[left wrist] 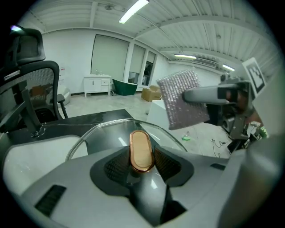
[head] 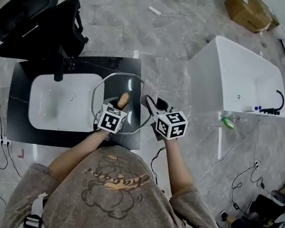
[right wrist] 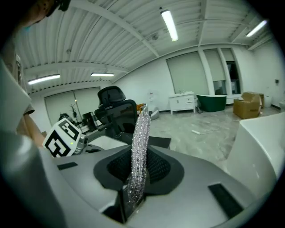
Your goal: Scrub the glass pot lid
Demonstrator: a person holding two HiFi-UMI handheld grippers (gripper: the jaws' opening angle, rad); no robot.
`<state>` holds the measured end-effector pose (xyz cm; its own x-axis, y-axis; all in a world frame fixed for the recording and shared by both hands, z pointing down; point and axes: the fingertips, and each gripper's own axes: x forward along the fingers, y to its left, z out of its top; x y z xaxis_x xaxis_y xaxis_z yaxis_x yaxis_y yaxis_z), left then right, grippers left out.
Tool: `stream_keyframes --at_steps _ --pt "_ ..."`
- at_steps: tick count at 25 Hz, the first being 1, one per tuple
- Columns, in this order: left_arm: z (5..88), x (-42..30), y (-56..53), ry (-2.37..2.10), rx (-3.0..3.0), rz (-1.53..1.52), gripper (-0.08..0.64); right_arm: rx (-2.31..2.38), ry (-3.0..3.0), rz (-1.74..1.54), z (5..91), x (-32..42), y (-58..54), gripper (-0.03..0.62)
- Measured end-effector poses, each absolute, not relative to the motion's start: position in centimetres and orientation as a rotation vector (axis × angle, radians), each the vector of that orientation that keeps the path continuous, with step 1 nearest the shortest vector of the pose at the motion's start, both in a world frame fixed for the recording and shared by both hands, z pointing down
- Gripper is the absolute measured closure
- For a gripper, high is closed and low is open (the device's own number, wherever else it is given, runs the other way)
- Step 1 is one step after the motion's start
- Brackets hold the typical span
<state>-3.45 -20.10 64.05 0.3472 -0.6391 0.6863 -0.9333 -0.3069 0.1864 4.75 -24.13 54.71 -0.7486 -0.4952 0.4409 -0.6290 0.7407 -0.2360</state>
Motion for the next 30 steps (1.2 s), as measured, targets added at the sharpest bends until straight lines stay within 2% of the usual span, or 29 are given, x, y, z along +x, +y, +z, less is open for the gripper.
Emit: stream_keyframes --at_steps 6,14,21,30 --pt "64.1 -3.5 -20.0 -1.397 2.034 0.653 0.373 0.43 -2.551 0.512 56.4 -4.3 -27.4 0.511" --pt "64.1 -3.2 -19.8 -1.431 2.01 0.619 0.373 -0.187 -2.291 0.342 60.6 -13.6 -23.0 0.512" --pt "64.1 -3.2 -19.8 -1.44 1.998 0.595 0.373 -0.533 -2.045 0.348 63.4 -16.6 -17.7 0.512" --pt "64.2 -3.3 -19.8 -1.437 1.99 0.575 0.373 -0.66 -1.911 0.163 65.8 -17.4 -15.5 0.512"
